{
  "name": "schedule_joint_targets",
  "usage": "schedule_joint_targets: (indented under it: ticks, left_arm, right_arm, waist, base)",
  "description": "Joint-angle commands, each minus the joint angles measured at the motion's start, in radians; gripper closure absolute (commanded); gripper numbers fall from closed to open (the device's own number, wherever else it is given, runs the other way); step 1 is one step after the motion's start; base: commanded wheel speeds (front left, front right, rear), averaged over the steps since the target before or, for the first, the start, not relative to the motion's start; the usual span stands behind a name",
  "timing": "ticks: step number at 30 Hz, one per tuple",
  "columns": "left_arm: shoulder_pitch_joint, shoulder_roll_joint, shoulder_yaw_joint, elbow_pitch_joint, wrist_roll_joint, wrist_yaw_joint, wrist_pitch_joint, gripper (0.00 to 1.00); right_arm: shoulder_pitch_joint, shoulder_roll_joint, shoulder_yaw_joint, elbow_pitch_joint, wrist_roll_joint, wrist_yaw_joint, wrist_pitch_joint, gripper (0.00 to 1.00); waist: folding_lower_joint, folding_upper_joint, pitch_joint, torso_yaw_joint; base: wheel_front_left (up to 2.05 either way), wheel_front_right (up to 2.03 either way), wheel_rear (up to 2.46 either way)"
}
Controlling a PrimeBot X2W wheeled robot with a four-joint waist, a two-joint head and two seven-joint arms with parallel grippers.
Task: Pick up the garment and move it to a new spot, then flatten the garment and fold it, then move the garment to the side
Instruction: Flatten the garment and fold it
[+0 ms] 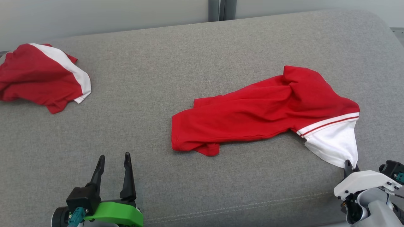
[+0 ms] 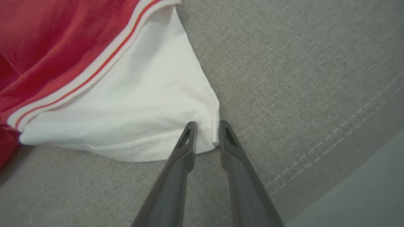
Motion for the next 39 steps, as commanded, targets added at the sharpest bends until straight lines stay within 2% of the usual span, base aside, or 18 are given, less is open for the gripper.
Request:
schedule_joint_targets:
  ticks: [1,2,3,4,5,9,13,22,27,33,39]
  left_arm:
    - [-0.012,0.008,0.003,-0.001,-0.004,0.009,0.004,0.00]
    - [-0.012,0.009,0.002,-0.001,-0.005,0.010,0.004,0.00]
    - [-0.012,0.009,0.002,-0.001,-0.005,0.010,0.004,0.00]
    - [-0.012,0.010,0.001,-0.002,-0.005,0.011,0.003,0.00]
    - [-0.012,0.011,0.000,-0.002,-0.005,0.009,0.004,0.00]
    - [-0.009,0.014,0.001,-0.005,-0.009,0.013,0.004,0.00]
    - [-0.009,0.017,-0.003,-0.007,-0.013,0.014,0.009,0.00]
    - [-0.037,0.009,-0.043,0.010,-0.017,-0.007,0.041,0.00]
    - [-0.057,-0.001,-0.066,0.015,-0.027,-0.016,0.056,0.00]
    - [-0.060,-0.005,-0.078,0.018,-0.033,-0.014,0.052,0.00]
    - [-0.049,-0.008,-0.096,0.023,-0.039,-0.021,0.058,0.00]
  right_arm:
    - [-0.014,0.000,0.008,0.016,0.023,0.000,0.010,0.75]
    - [-0.018,-0.006,0.014,0.026,0.032,0.000,0.015,0.86]
    - [-0.018,-0.006,0.014,0.026,0.032,0.000,0.015,0.86]
    - [-0.022,-0.013,0.022,0.033,0.039,0.000,0.015,0.97]
    - [-0.026,-0.019,0.030,0.039,0.044,0.000,0.009,1.00]
    - [-0.042,-0.023,0.072,0.018,0.077,0.000,-0.017,1.00]
    - [-0.033,-0.026,0.147,-0.069,0.120,0.000,-0.046,1.00]
    - [0.049,-0.055,0.260,-0.408,0.230,0.000,-0.075,1.00]
    - [0.111,-0.065,0.244,-0.582,0.252,0.000,-0.064,1.00]
    - [0.210,-0.043,0.190,-0.767,0.268,0.000,-0.017,1.00]
    - [0.307,-0.009,0.112,-0.860,0.242,0.000,0.039,1.00]
  waist:
    - [0.0000,0.0000,-0.001,-0.001]
    - [0.0000,0.0000,-0.002,-0.001]
    - [0.0000,0.0000,-0.002,-0.001]
    - [0.0000,0.0000,-0.003,-0.001]
    - [0.0000,0.0000,-0.004,-0.002]
    - [0.0000,0.0000,-0.009,-0.006]
    - [0.0000,0.0000,-0.018,-0.017]
    - [0.0000,0.0000,-0.038,-0.044]
    - [0.0000,0.0000,-0.041,-0.054]
    - [0.0000,0.0000,-0.040,-0.064]
    - [0.0000,0.0000,-0.044,-0.074]
  base:
    - [0.00,0.00,0.00]
    - [0.00,0.00,0.00]
    - [0.00,0.00,0.00]
    - [0.00,0.00,0.00]
    - [0.00,0.00,0.00]
    - [0.00,0.00,0.00]
    - [0.00,0.00,0.00]
    - [0.00,0.00,0.00]
    - [0.00,0.00,0.00]
    - [0.00,0.00,0.00]
    - [0.00,0.00,0.00]
